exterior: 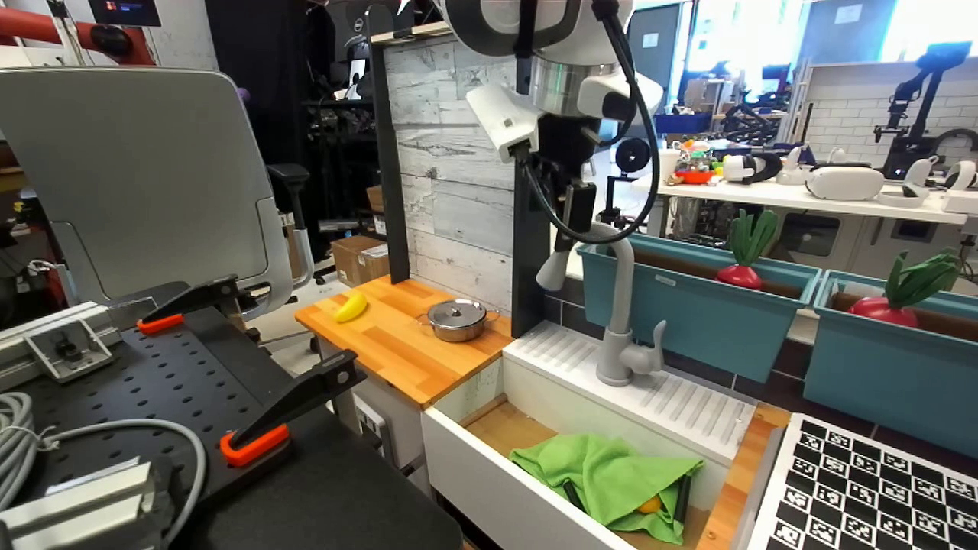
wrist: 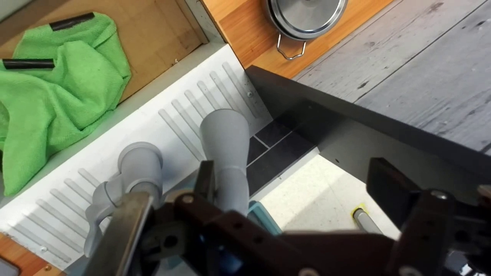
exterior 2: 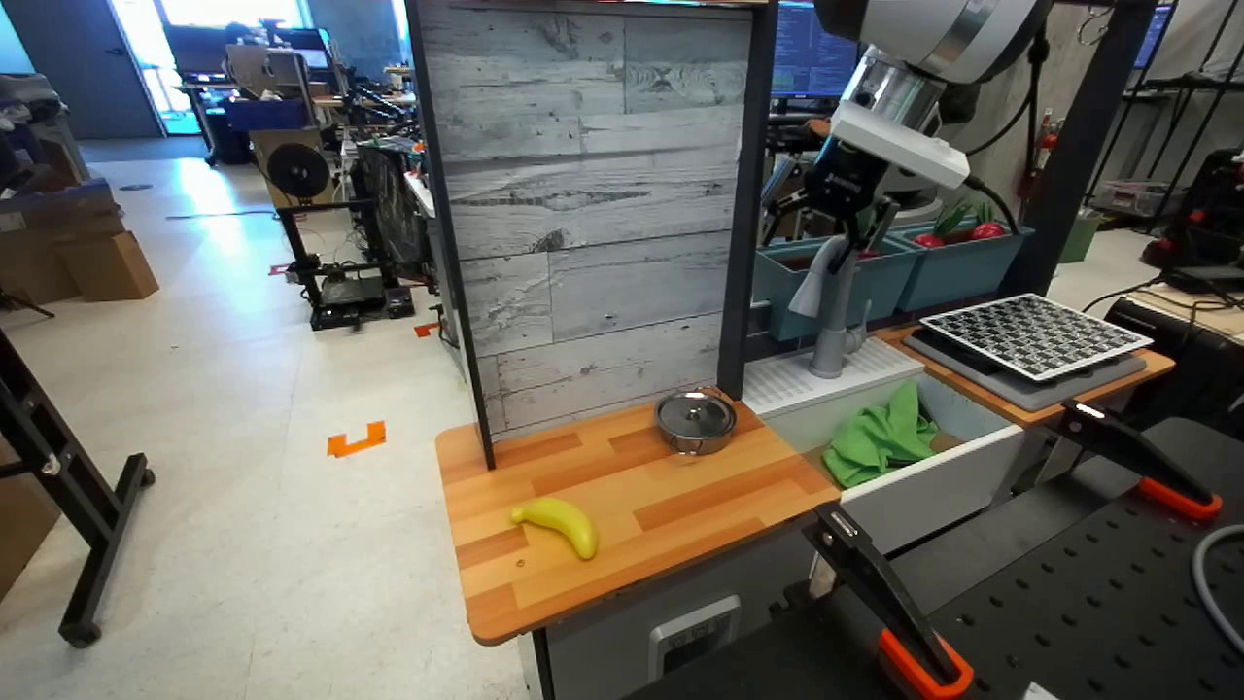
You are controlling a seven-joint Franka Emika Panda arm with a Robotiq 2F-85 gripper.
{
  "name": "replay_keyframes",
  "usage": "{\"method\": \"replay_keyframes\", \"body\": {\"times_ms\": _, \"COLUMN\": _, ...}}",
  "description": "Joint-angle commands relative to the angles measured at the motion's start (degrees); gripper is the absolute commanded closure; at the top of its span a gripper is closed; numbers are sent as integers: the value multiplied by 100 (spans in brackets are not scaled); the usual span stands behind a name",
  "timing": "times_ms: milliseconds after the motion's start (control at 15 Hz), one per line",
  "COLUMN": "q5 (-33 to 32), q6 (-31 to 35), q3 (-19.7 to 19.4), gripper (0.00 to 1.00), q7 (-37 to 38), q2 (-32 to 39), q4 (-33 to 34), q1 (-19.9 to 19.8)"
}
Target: Push the faucet to the left
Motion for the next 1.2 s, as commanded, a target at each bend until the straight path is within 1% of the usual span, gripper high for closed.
{"method": "replay_keyframes", "body": {"times_ms": 0, "q5": 397, "q6": -17, "q3": 345, "gripper": 0, "q7": -660, "q2": -768, "q4": -740, "q1": -340}}
{"method": "replay_keyframes", "body": {"times_ms": 67, "q5": 480, "q6": -55, "q3": 385, "gripper": 0, "q7": -827, "q2": -909, "q4": -879, "q1": -407}}
{"method": "replay_keyframes", "body": {"times_ms": 200, "q5": 554, "q6": -115, "q3": 346, "gripper": 0, "q7": -1084, "q2": -1218, "q4": -1166, "q1": -431}}
{"method": "replay_keyframes", "body": {"times_ms": 467, "q5": 321, "q6": -120, "q3": 76, "gripper": 0, "q7": -1462, "q2": -1896, "q4": -1948, "q1": -313}}
{"method": "replay_keyframes", "body": {"times_ms": 800, "q5": 132, "q6": -42, "q3": -78, "gripper": 0, "q7": -2181, "q2": -2535, "q4": -2813, "q1": -168}}
{"method": "replay_keyframes", "body": {"times_ms": 867, "q5": 298, "q6": -67, "q3": -107, "gripper": 0, "q7": -1972, "q2": -2131, "q4": -2366, "q1": -156}}
{"method": "replay_keyframes", "body": {"times_ms": 933, "q5": 303, "q6": -66, "q3": -126, "gripper": 0, "q7": -2006, "q2": -2199, "q4": -2457, "q1": -135}}
{"method": "replay_keyframes", "body": {"times_ms": 1133, "q5": 299, "q6": -64, "q3": -132, "gripper": 0, "q7": -1997, "q2": -2162, "q4": -2424, "q1": -127}}
